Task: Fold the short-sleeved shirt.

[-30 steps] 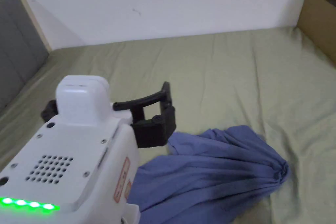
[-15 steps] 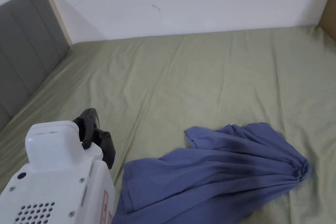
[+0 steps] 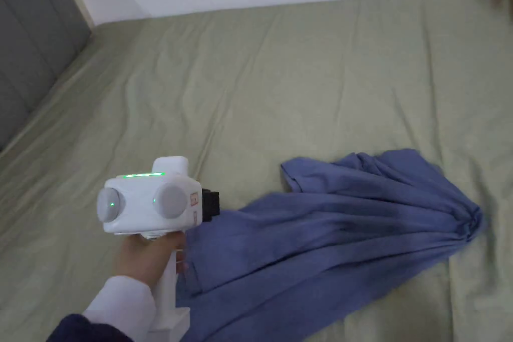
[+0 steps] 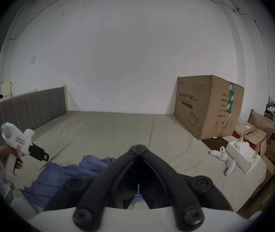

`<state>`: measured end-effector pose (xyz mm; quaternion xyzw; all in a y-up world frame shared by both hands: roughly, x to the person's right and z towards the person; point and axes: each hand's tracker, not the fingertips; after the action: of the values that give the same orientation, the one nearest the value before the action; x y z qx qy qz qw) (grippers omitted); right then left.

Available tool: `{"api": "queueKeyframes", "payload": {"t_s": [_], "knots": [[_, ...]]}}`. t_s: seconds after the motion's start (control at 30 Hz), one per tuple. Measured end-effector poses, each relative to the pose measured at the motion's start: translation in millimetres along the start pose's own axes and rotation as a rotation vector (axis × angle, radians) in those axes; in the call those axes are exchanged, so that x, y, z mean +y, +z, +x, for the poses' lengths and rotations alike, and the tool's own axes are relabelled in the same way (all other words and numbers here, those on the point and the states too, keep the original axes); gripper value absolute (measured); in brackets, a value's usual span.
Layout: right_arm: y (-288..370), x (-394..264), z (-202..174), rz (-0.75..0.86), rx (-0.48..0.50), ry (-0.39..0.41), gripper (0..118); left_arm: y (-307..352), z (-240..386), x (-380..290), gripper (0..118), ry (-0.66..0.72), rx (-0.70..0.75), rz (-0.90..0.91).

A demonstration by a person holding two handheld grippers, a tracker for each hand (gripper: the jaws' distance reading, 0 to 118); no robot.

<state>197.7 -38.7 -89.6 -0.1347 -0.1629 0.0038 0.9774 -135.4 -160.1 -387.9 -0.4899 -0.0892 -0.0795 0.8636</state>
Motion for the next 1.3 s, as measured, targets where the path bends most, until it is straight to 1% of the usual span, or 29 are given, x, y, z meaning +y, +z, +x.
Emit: {"api": "queueKeyframes", "payload": {"t_s": [0.07, 0.13, 0.17, 0.23, 0.3, 0.33, 0.37, 0.4, 0.43, 0.47, 0.5, 0.53, 0.6, 0.67, 0.7, 0.77, 0.87, 0.9, 0.93, 0.97, 1.0, 1.03, 1.07, 1.1, 1.13, 1.17, 1.23, 1.27, 1.3], "knots": [[-6.2, -2.9, -2.0, -0.018, 0.01, 0.005, 0, -19.6, 2.4, 1.8, 70, 0.03, -0.013, -0.026], [-10.4, -6.1, -4.3, -0.032, 0.017, 0.012, 0, -37.1, 4.1, 1.6, 81, 0.046, -0.011, -0.097], [-12.3, -7.3, -5.0, -0.037, 0.02, 0.014, 0, -43.9, 4.3, 0.5, 84, 0.049, -0.017, -0.113], [-17.2, -9.8, -6.2, -0.056, 0.029, 0.024, 0, -53.6, 7.9, -8.6, 86, 0.06, -0.011, -0.133], [-20.6, -11.6, -6.7, -0.067, 0.031, 0.035, 0, -51.6, 5.7, -17.0, 85, 0.09, -0.011, -0.075], [-22.2, -12.1, -6.5, -0.071, 0.033, 0.036, 0, -49.4, 7.4, -18.8, 76, 0.089, -0.009, -0.079], [-23.6, -12.4, -7.0, -0.077, 0.035, 0.038, 0, -46.2, 12.5, -19.2, 59, 0.077, 0.013, -0.076], [-25.3, -12.8, -7.0, -0.085, 0.038, 0.041, 0, -42.0, 16.7, -20.3, 27, 0.053, 0.035, -0.056], [-27.4, -13.2, -6.8, -0.094, 0.039, 0.043, 0, -38.1, 18.4, -22.5, 2, 0.023, 0.057, -0.021], [-29.4, -13.7, -6.3, -0.102, 0.039, 0.043, 0, -35.6, 19.7, -23.2, 2, 0.002, 0.084, -0.003], [-31.9, -14.3, -5.5, -0.118, 0.045, 0.044, 0, -26.9, 15.9, -24.4, 2, 0.037, 0.005, -0.009], [-36.2, -14.6, -4.0, -0.143, 0.056, 0.047, 0, -18.3, 14.1, -26.3, 2, 0.042, -0.006, -0.006], [-50.6, -13.2, -0.5, -0.196, 0.066, 0.071, 0, 3.7, 9.2, -28.4, 2, 0.07, -0.025, 0.097], [-65.7, -8.2, 1.5, -0.22, 0.085, 0.079, 0, 28.8, 5.3, -27.9, 3, 0.121, -0.078, 0.157], [-76.3, -2.0, 1.1, -0.254, 0.116, 0.082, 0, 41.0, 4.5, -27.4, 2, 0.148, -0.091, 0.186], [-101.9, 12.0, -4.1, -0.297, 0.21, 0.076, 0, 53.2, 3.6, -26.3, 2, 0.124, -0.101, 0.204], [-156.7, 31.1, -24.4, -0.394, 0.345, 0.102, 0, 62.9, 4.9, -28.9, 3, 0.129, -0.109, 0.224], [-180.2, 36.4, -36.0, -0.462, 0.392, 0.127, 0, 63.7, 4.7, -30.7, 2, 0.137, -0.117, 0.225], [-205.8, 38.3, -47.4, -0.539, 0.446, 0.136, 0, 63.4, 4.2, -33.2, 3, 0.147, -0.126, 0.226], [-229.6, 36.8, -60.3, -0.6, 0.478, 0.143, 26, 62.5, 4.7, -35.0, 3, 0.16, -0.118, 0.217], [-255.1, 30.5, -73.2, -0.647, 0.453, 0.155, 78, 57.6, 3.8, -36.8, 3, 0.169, -0.117, 0.21], [-279.2, 18.6, -88.2, -0.721, 0.489, 0.197, 118, 54.8, 3.0, -38.0, 3, 0.18, -0.125, 0.202], [-291.0, 23.1, -99.4, -0.645, 0.491, 0.203, 117, 54.2, 2.8, -39.3, 3, 0.187, -0.132, 0.197], [-303.6, 13.2, -114.6, -0.73, 0.441, 0.25, 117, 53.4, 3.3, -39.6, 3, 0.181, -0.137, 0.19], [-313.7, 5.8, -129.6, -0.757, 0.435, 0.304, 117, 49.2, 4.1, -40.3, 3, 0.177, -0.131, 0.185], [-325.1, -11.6, -137.9, -0.779, 0.454, 0.358, 117, 47.8, 4.9, -40.6, 3, 0.169, -0.125, 0.186], [-342.7, -37.4, -155.9, -0.847, 0.422, 0.459, 117, 43.9, 4.7, -38.5, 3, 0.16, -0.119, 0.178], [-348.6, -47.6, -160.2, -0.899, 0.398, 0.487, 117, 39.6, 4.6, -37.6, 3, 0.163, -0.121, 0.174], [-366.3, -54.9, -159.1, -0.946, 0.395, 0.516, 117, 36.4, 3.3, -36.6, 3, 0.171, -0.124, 0.17]]}}
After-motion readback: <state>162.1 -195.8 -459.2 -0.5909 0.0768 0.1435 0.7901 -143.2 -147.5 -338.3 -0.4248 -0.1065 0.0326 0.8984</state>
